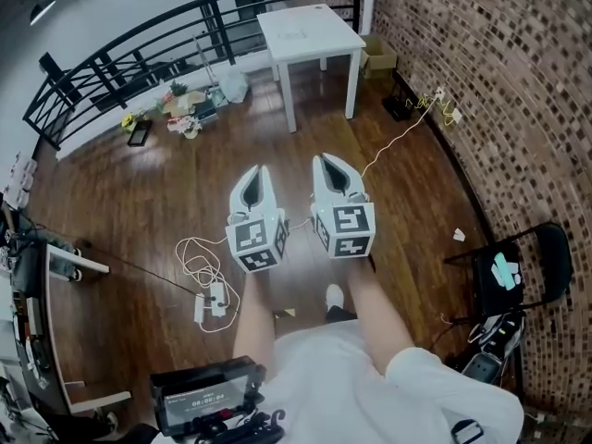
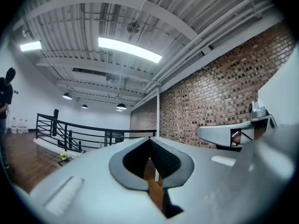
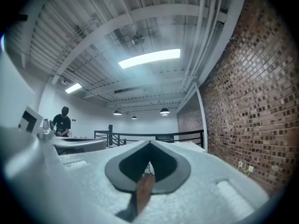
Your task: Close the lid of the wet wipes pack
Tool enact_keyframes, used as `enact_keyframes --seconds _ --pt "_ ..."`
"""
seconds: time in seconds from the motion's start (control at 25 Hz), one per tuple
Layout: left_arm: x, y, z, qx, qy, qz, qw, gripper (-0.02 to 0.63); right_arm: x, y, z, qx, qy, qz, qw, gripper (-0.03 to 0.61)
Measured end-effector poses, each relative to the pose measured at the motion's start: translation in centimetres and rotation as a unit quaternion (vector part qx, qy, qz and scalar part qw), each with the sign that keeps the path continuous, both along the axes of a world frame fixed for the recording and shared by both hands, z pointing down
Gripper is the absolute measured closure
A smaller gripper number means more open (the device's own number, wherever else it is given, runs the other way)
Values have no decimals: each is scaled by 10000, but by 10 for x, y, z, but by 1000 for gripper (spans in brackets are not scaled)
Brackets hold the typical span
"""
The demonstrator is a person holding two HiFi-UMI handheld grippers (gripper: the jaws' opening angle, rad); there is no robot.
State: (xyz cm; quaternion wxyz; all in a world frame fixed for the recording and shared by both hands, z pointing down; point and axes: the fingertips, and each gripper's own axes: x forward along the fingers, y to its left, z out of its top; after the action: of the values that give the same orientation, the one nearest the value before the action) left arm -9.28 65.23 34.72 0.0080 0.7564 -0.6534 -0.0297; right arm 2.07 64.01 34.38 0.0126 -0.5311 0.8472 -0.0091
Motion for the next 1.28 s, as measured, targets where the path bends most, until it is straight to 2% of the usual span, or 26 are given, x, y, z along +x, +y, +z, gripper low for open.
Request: enact_keyframes --seconds 0.12,0.28,0.44,0.6,0.84,0.96,1.08,1.28 --pt "20 -40 -15 99 -18 -29 9999 598 12 -38 -4 27 24 -78 10000 589" --pt "43 -87 -9 -48 -143 -27 9999 597 30 -85 1 -22 30 -135 9999 589" --pt "53 -121 6 -113 -242 -158 9995 597 48 -121 1 -50 -32 -108 9999 589" --pt "58 -143 7 -160 -287 -188 9993 597 50 -145 6 -58 5 -147 9999 589" --pt "43 -188 12 -146 -378 -458 9981 600 43 -185 18 -98 124 -213 9996 589" --pt "40 -218 14 -282 -364 -199 9987 600 33 -214 23 -131 172 -209 9995 589" --pt "31 -263 16 -163 -306 123 9993 600 14 -258 20 -104 166 -147 9997 589" --pt "-14 -346 -2 39 -144 29 9999 598 -24 -340 1 24 227 -50 9997 589"
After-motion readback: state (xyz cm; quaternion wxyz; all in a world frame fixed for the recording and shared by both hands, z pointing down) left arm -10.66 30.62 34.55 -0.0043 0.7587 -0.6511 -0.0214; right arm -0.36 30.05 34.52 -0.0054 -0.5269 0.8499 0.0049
